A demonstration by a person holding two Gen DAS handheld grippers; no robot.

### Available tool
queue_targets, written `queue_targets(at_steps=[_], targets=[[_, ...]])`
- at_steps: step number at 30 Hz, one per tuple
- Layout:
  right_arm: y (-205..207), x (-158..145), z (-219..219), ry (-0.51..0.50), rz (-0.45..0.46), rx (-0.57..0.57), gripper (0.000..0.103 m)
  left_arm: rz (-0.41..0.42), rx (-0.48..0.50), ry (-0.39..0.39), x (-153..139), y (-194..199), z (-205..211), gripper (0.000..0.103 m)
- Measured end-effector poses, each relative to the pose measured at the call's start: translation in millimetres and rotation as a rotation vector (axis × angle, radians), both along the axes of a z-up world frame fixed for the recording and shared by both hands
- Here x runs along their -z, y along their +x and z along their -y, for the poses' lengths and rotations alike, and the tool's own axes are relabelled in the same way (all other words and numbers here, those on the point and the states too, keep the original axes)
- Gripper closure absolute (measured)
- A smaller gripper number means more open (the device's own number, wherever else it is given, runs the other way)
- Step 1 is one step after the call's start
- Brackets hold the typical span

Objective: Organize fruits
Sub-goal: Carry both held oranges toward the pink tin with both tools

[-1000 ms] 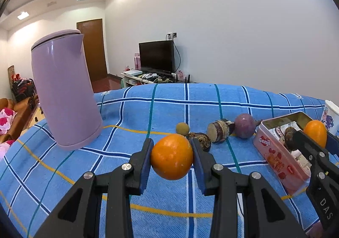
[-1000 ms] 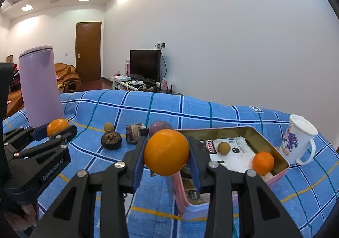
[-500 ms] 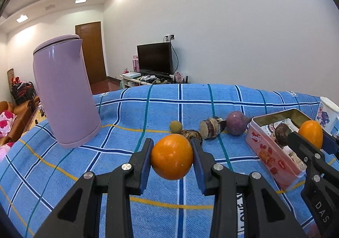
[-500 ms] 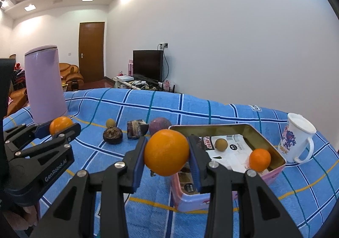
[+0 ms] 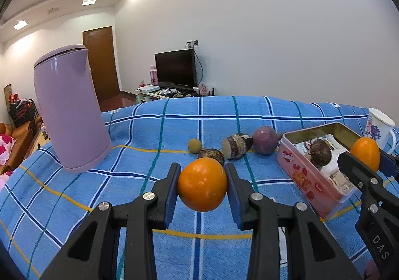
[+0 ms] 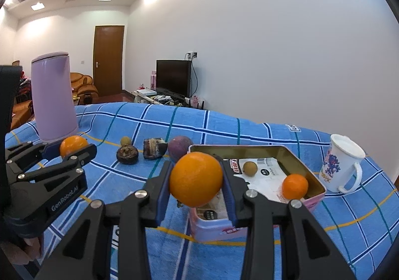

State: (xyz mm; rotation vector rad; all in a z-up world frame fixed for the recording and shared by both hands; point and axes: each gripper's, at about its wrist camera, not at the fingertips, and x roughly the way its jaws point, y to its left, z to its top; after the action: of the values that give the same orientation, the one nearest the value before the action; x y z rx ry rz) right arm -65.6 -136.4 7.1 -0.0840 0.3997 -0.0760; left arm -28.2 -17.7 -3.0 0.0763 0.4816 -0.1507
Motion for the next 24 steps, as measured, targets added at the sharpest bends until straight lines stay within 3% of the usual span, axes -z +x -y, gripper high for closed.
queue_targets(at_steps=[7,13,24], targets=[[-10.3,-0.3,17.0,-0.005,0.004,0.023,0.062,-0.037,0.021,-0.051,1.8,-1.4,-4.0,0.065],[-16.7,-2.2,44.9,0.013,0.006,0.063,0.062,-0.120,0.008,-0.132,9.2,5.0,-12.9,0.065],[-23.4,-2.3,90.7,0.025,0.008,0.147,0.062,-0.080,0.103,-0.057,3.4,-4.8,24.3,0.065]])
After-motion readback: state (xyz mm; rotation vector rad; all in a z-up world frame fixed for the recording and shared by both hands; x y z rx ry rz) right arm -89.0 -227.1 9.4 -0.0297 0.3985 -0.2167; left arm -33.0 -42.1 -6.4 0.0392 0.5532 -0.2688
